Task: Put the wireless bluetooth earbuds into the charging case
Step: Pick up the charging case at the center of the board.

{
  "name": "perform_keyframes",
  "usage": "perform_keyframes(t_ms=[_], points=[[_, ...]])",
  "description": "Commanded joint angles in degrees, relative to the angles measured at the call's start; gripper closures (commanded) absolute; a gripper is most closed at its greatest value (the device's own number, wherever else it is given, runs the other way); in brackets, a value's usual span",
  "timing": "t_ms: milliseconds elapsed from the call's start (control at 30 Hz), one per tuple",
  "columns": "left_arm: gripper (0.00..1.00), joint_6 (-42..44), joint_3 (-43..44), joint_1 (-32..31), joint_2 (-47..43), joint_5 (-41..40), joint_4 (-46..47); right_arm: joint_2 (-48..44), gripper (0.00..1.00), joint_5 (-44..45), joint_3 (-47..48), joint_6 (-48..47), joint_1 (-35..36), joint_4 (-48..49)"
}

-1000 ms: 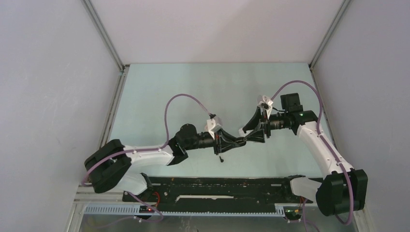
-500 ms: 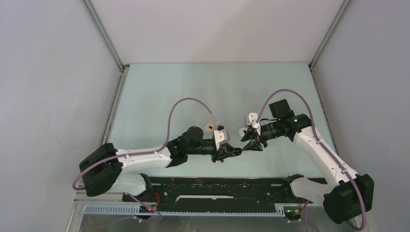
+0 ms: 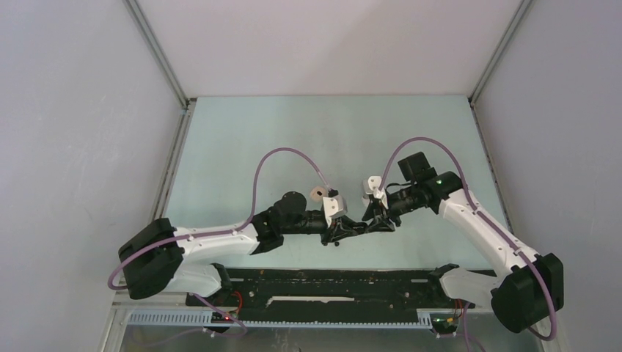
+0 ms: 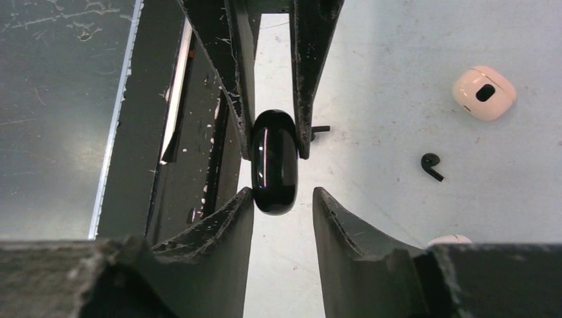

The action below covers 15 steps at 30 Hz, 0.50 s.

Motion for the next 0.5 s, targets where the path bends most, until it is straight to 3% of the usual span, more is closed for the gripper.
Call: perform_keyframes(t_ms=[0,133,267,367,467], points=[[0.88,1.3,-0.2,-0.3,-2.0,-0.2,3.1,0.5,0.64,-0.6,1.6,1.1,1.2,1.2],[0.85,1.3,-0.5,-0.3,-1.8,-0.7,3.5,0.9,0.73,-1.0,1.7,2.1,1.7,1.8],[0.76,-0.7,-1.1,-0.3,-1.8,-1.8,4.6,1.1,0.74,-2.2,1.7,3.1,1.7,2.0],[0.78,-1.0,-1.3,-0.3,-1.5,-1.5,5.3,1.6,0.73,-3.1,1.8,3.0,1.7,1.5],[0.80,-1.2,-1.4,-0.3,-1.2,-0.7,5.8,2.4,0.61,-4.4,2.8,1.5,1.8,-0.8]])
